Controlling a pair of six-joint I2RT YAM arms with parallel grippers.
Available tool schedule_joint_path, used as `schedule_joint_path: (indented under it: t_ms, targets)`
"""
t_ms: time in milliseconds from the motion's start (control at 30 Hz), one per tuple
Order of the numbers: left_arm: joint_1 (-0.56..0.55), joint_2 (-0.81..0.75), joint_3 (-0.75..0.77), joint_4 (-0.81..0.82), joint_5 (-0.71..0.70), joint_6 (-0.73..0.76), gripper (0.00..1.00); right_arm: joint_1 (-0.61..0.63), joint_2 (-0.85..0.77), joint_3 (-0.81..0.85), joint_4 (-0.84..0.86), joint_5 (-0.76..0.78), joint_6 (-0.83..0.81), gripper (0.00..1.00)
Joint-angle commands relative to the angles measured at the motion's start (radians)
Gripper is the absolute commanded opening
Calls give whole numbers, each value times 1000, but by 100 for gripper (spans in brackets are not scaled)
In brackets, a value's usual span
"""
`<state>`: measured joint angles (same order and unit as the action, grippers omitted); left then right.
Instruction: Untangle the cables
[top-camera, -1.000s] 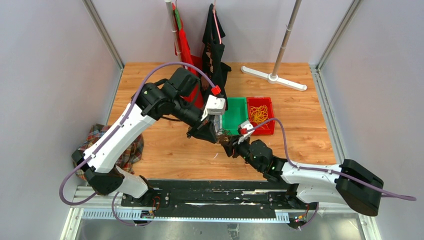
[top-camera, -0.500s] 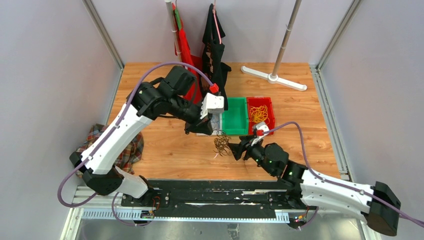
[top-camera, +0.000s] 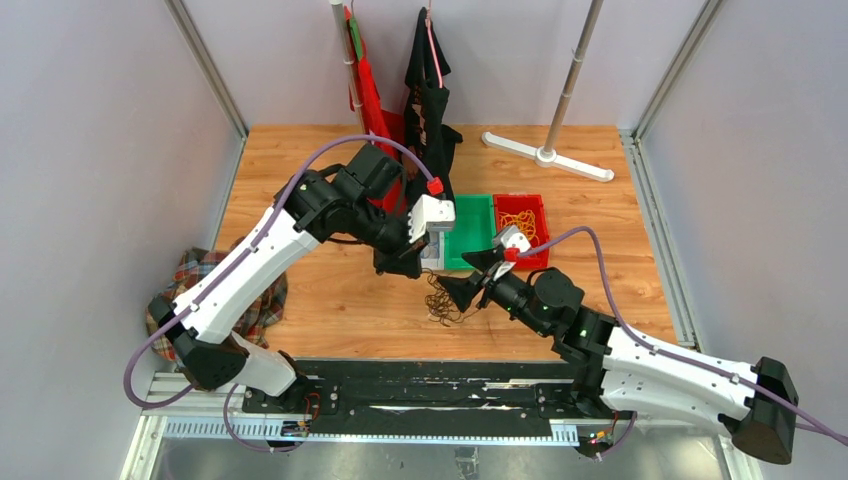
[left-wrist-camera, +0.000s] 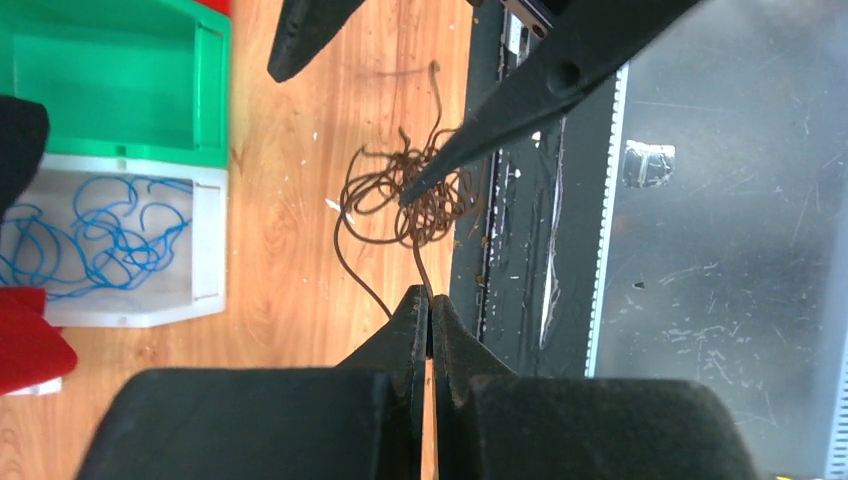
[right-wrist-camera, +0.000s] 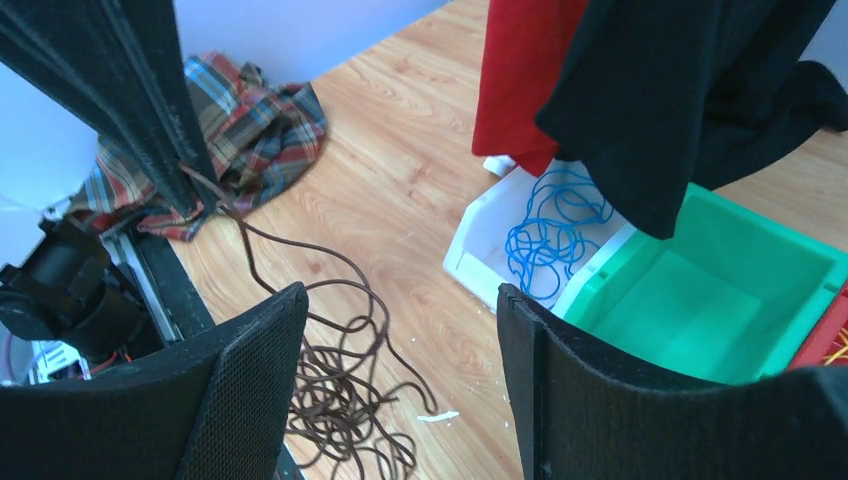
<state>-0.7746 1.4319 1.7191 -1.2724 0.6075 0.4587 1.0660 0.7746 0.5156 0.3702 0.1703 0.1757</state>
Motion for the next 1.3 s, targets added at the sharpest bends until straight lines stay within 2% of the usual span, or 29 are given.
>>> schedule_joint_path:
  t_ms: [0,200,400,667,1067,1267]
  targets:
    - [5,-4,-50,63,-42,-122,1,33,35,34,86,-46,-64,69]
    - [9,-42,-135,152,-84,-219,0,38,56,38,102,-76,-101,70]
    - [26,-42,-131,180,-60,-293,0,40,99,62,85,-115,-119,70]
    - [26,-52,-143,181,5,-322,1,44,159,59,201,1,-130,70]
    - [27,-63,-125,164,148,-344,1,54,273,43,375,262,-225,69]
    - [30,-58,-101,151,221,-333,0,55,313,46,438,220,-218,69]
